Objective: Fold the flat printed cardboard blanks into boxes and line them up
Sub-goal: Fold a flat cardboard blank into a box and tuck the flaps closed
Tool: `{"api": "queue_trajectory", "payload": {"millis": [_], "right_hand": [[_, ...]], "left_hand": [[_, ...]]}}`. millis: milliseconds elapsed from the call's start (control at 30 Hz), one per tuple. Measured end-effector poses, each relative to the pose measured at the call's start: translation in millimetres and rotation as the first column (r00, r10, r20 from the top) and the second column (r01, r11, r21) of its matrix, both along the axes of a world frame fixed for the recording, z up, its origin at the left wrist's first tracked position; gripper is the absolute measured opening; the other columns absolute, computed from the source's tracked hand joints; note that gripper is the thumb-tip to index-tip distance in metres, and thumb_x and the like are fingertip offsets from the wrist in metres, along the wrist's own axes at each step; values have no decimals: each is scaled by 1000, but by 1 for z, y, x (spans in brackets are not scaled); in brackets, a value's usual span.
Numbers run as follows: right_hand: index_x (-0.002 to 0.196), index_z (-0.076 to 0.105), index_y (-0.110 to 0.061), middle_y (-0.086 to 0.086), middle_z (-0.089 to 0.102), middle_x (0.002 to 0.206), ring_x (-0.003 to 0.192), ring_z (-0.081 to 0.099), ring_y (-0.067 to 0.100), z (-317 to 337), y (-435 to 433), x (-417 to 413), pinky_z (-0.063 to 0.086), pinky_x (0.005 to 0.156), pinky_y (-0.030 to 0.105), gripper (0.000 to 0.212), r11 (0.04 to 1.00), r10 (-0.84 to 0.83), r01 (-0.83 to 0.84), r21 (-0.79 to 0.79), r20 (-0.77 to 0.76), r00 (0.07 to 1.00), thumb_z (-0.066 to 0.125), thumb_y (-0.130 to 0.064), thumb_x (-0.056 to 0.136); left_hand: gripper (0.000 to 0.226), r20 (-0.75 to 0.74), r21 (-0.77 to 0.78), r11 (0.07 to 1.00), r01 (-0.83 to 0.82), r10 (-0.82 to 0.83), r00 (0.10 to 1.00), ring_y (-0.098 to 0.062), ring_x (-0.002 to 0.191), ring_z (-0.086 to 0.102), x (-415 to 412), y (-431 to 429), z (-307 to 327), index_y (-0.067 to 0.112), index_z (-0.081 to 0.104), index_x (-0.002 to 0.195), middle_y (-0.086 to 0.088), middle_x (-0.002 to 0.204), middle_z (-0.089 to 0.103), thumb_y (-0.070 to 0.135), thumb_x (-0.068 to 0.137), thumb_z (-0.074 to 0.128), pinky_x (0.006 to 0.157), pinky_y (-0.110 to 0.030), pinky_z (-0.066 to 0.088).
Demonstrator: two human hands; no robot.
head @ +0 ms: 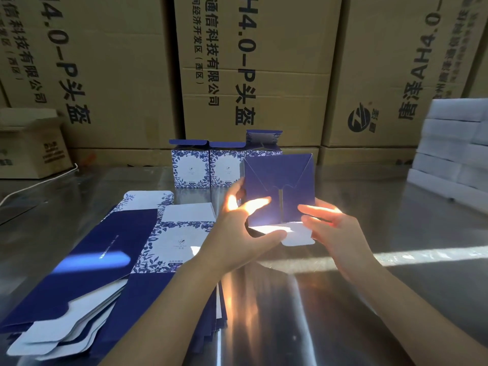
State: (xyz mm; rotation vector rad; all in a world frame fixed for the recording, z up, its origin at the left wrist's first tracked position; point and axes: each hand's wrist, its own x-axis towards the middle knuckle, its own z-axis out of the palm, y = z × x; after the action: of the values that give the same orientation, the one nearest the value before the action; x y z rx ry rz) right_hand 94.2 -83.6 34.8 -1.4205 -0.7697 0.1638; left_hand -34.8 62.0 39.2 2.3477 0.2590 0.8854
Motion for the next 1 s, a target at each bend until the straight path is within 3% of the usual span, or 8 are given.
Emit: {"api": "queue_trajectory", "payload": {"millis": [200,400,500,633,700,767,867,1000], "right_hand": [[89,71,-32,-32,49,112,80,64,-9,-1,2,-6,49,60,8,34,999,26,-23,-32,98,995,56,-2,91],[89,70,-33,-28,49,118,83,66,-6,-4,7,-17,52,67,11,36,996,82,-78,-34,137,987,54,0,91],[92,69,-33,-31,45,120,85,64,-7,-5,7,-21,51,68,10,35,995,80,-66,-73,199,977,53,-2,92],[91,73,-34,-37,43,118,86,60,-11,-1,4,-20,47,69,8,34,992,-7,44,-114,305,952,53,-6,91],[85,74,-31,-34,48,117,86,59,-12,3,1,-17,48,69,9,36,994,-59,85,-74,294,954,53,-3,89],[81,75,-27,-31,52,117,85,61,-7,5,-2,-13,51,67,14,36,990,-103,127,-66,287,952,51,-1,89],[74,74,-30,-38,52,113,65,59,5,6,-6,-9,51,63,28,39,976,-167,202,-83,312,935,50,-2,87],[71,74,-31,-28,62,112,58,55,5,7,-8,-10,42,55,18,42,981,-173,190,-24,312,934,50,0,85]], "left_hand": [[41,167,-44,988,-148,153,974,-9,118,33,6,-2,-2,31,57,95,5,115,32,48,62,74,90,-29,45],[43,256,-87,928,-363,373,892,-9,97,45,10,1,-6,28,44,70,10,103,33,44,56,81,70,-13,37],[56,297,-48,909,-415,409,863,-14,92,43,11,2,-7,21,44,82,6,101,33,43,53,86,76,-23,41],[90,295,-123,927,-354,375,879,-11,79,50,7,6,-5,21,35,126,1,105,48,41,55,88,70,-22,47],[102,251,-165,929,-332,365,896,-6,68,52,6,7,-6,27,26,138,4,86,56,40,57,87,61,-10,41],[88,154,-170,924,-343,368,917,-2,65,53,7,6,-7,24,35,130,10,70,53,39,59,86,56,-11,37],[63,-40,-89,905,-416,414,909,-19,81,62,8,7,-12,17,43,105,1,78,61,41,63,83,64,-21,40],[49,-216,164,860,-482,508,834,-19,86,56,7,6,-14,21,47,78,7,78,55,64,69,68,64,-28,36]]}}
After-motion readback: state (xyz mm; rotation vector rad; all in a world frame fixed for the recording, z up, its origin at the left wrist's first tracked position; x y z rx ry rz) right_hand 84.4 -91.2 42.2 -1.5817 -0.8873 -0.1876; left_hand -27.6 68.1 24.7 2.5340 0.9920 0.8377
